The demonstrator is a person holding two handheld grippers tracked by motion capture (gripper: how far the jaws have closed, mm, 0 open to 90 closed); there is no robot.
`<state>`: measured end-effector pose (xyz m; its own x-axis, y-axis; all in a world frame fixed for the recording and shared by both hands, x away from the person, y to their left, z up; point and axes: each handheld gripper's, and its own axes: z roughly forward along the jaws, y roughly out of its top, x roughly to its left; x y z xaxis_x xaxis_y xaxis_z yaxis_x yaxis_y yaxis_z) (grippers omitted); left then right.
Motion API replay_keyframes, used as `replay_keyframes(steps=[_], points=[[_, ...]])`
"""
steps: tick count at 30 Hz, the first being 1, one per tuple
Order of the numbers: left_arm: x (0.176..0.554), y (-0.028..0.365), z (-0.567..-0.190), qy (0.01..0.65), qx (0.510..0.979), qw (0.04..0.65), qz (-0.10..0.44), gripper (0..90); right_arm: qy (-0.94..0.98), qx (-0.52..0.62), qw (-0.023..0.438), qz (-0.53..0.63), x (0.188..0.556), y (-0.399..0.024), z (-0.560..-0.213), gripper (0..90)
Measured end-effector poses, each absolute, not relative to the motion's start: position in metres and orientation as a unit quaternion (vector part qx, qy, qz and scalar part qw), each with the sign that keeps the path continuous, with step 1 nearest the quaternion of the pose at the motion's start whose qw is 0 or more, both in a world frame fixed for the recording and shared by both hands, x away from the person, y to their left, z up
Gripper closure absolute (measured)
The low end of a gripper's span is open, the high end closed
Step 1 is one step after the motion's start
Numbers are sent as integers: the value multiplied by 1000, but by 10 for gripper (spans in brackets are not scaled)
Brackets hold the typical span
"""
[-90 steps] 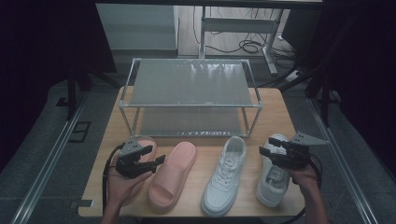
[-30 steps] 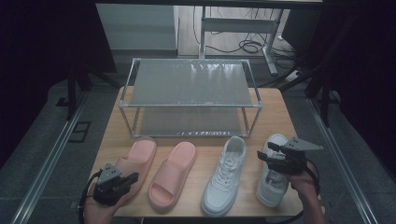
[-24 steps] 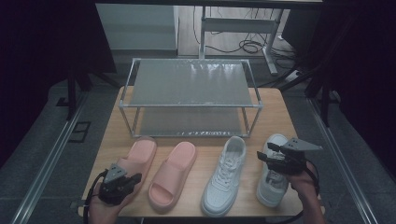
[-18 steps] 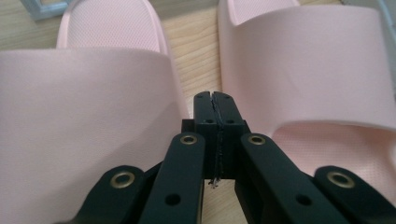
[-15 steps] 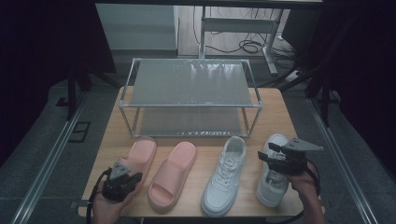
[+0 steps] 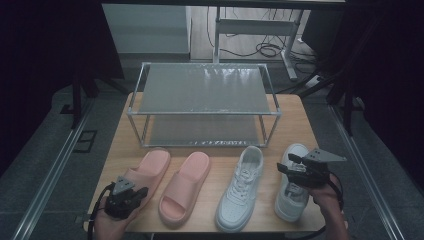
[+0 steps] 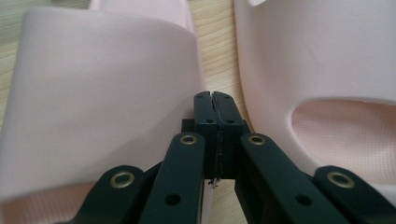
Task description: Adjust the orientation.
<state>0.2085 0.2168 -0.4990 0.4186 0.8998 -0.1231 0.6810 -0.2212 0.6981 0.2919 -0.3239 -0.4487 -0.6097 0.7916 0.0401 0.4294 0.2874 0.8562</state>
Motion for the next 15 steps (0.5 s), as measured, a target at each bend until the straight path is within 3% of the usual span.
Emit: replay_keyframes(steps=[15], points=[[204, 242, -501, 544, 744, 350, 168, 900, 775, 394, 206, 449, 291, -325, -448, 397]])
